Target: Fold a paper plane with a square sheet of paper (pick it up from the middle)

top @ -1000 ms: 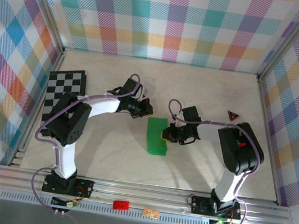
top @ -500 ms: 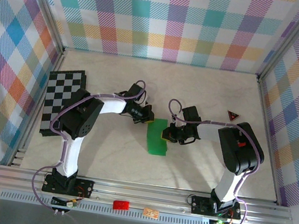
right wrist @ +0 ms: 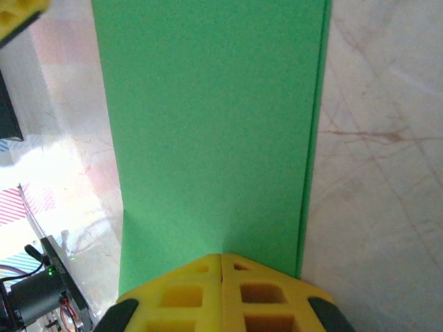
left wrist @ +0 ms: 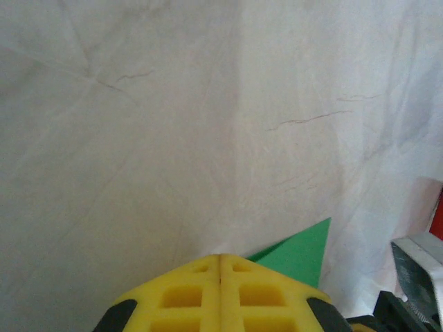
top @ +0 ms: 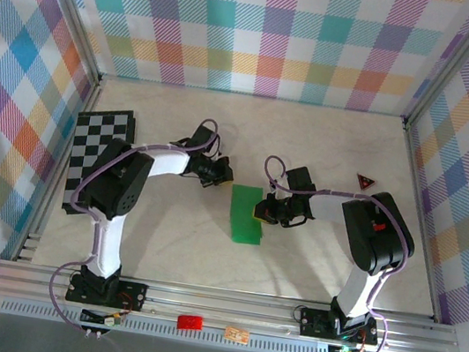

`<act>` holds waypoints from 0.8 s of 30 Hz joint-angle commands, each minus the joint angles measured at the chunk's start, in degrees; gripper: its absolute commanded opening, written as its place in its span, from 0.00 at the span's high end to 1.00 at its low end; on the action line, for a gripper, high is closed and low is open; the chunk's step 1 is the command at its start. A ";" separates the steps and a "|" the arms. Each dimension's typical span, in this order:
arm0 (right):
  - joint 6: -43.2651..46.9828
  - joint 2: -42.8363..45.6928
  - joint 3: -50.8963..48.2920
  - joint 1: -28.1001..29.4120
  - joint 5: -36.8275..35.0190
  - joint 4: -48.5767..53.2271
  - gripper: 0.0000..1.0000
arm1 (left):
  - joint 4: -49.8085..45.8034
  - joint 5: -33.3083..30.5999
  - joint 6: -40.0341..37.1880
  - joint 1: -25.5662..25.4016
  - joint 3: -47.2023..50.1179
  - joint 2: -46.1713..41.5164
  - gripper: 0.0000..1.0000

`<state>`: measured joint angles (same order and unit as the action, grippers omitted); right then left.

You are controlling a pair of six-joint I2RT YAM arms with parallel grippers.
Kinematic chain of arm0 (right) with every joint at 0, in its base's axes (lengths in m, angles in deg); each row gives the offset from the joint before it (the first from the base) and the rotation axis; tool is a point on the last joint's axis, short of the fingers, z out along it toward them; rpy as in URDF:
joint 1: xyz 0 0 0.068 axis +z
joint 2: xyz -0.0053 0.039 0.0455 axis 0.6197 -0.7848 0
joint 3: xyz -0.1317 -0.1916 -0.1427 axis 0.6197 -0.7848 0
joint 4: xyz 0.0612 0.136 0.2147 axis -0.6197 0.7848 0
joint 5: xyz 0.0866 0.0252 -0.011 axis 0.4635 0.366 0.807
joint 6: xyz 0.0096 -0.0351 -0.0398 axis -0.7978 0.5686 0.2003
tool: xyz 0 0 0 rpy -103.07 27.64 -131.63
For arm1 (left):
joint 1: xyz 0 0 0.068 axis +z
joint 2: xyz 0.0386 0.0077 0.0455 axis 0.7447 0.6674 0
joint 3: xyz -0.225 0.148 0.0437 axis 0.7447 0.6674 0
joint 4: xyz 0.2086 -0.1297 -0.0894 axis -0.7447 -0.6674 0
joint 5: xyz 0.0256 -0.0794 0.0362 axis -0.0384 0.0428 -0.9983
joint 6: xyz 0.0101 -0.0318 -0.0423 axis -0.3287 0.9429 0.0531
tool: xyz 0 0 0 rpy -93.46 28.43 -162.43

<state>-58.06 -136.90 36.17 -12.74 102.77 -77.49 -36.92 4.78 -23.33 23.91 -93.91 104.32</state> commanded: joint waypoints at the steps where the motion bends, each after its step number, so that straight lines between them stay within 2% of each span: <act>1: -0.09 -3.33 -3.38 -0.45 -9.25 8.39 1.00 | 1.21 -1.92 2.19 -0.04 3.63 -6.95 1.00; 6: -0.25 -3.05 -3.21 -0.51 -9.22 8.49 1.00 | 3.07 0.44 3.40 -4.15 8.24 -10.84 1.00; 10: -0.33 -3.04 -3.29 -0.49 -9.20 8.48 1.00 | 6.98 4.50 6.20 -9.08 11.07 -10.13 1.00; 13: -0.45 -3.13 -3.30 -0.51 -9.06 8.43 1.00 | 7.75 5.24 6.52 -11.67 12.57 -9.46 1.00; 18: -0.43 -2.96 -3.47 -0.49 -9.31 8.40 1.00 | 10.89 6.66 8.08 -12.77 16.15 -8.51 1.00; 24: -0.43 -3.22 -3.88 -0.51 -9.32 8.08 1.00 | 8.76 3.61 5.48 -12.77 19.12 -8.20 1.00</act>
<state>-58.28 -136.86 36.01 -12.74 102.75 -77.73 -28.03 9.31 -16.59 10.92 -75.98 95.33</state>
